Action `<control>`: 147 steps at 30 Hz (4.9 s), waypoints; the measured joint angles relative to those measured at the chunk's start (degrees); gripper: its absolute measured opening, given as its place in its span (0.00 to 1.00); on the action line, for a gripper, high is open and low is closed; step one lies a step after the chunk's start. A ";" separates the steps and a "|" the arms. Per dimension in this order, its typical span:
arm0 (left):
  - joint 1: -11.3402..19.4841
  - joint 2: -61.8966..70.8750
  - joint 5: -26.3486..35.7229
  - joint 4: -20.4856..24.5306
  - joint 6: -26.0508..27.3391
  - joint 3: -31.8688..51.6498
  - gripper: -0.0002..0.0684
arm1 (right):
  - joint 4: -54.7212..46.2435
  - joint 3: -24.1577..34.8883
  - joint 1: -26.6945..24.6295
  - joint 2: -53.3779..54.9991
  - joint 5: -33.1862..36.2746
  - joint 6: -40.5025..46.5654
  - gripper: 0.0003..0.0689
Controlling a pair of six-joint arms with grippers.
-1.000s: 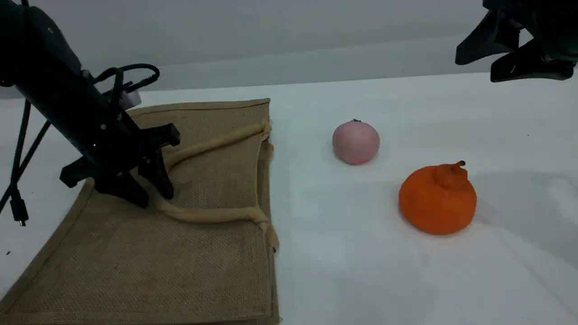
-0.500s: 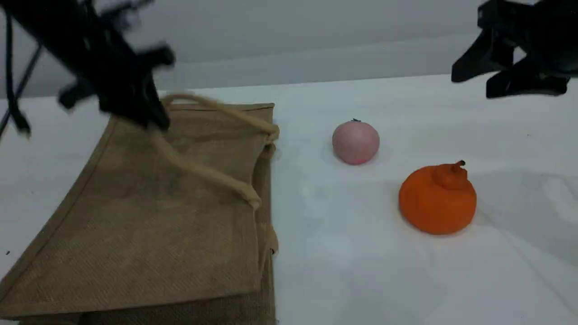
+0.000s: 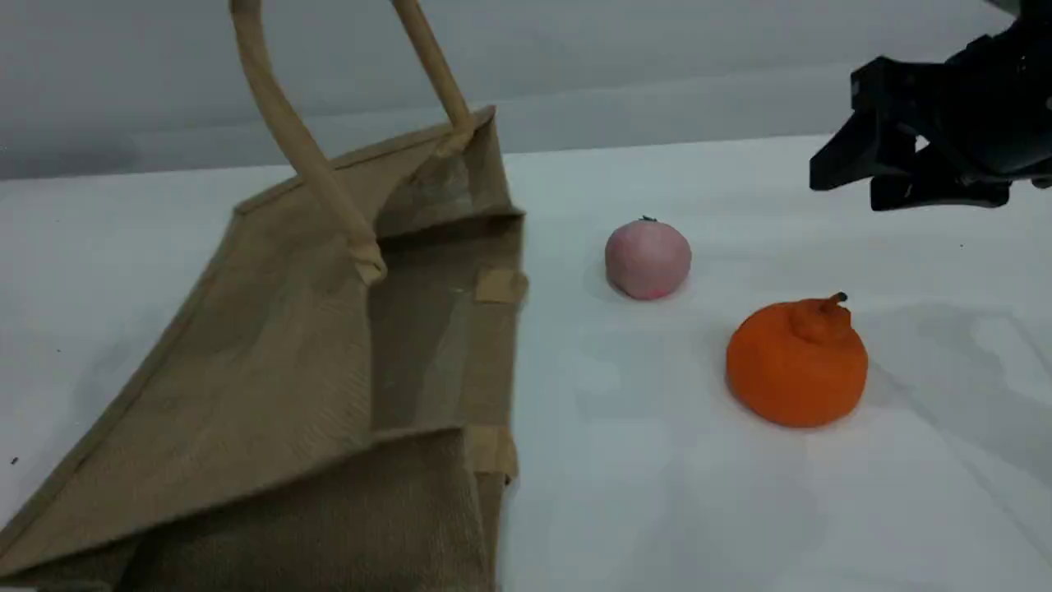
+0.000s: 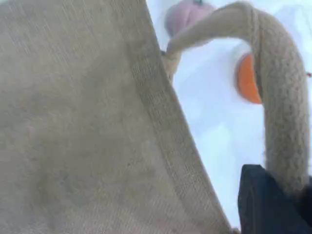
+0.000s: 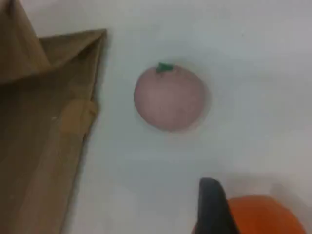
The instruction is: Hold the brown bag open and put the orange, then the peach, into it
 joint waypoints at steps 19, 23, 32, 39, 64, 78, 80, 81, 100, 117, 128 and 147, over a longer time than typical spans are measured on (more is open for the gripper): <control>0.00 -12.42 -0.05 -0.41 0.69 0.29 0.13 | -0.83 0.05 0.00 0.77 -1.20 -2.87 0.54; 0.00 -12.21 -0.18 4.48 -1.45 0.29 0.13 | -2.25 0.05 0.00 1.40 -1.36 -3.10 0.54; 0.00 -12.21 -0.18 2.77 -1.40 0.29 0.13 | -2.26 0.05 0.00 7.25 1.72 -3.30 0.54; 0.00 -12.21 -0.18 2.65 -1.45 0.29 0.13 | -0.17 0.05 2.96 9.55 -0.18 -6.06 0.54; 0.00 -12.21 -0.25 0.16 -0.36 0.29 0.13 | -1.08 0.17 7.40 -1.10 -11.19 -7.20 0.05; -0.05 -12.21 -0.25 -0.21 0.71 0.29 0.13 | 2.60 0.12 14.88 -12.57 11.08 -5.62 0.05; -0.05 -12.21 -0.25 -0.26 0.72 0.29 0.13 | 3.51 0.04 17.92 -12.31 10.12 -7.26 0.05; -0.05 -12.21 -0.25 -0.33 0.72 0.29 0.13 | 3.37 -0.23 19.61 -12.03 8.85 -7.31 0.05; -0.05 -12.21 -0.25 -0.33 1.15 0.29 0.13 | 3.49 -21.74 32.09 12.93 6.86 -7.20 0.08; -0.05 -12.21 -0.25 -0.33 1.22 0.29 0.13 | -5.20 -22.28 29.95 5.17 2.33 -4.98 0.80; -0.05 -12.21 -0.25 -0.98 1.22 0.29 0.13 | -18.84 -22.17 15.09 3.26 1.11 4.77 0.79; 0.02 -12.21 -0.25 -3.04 -1.41 0.29 0.13 | 2.28 -22.27 5.12 20.04 6.15 -7.34 0.79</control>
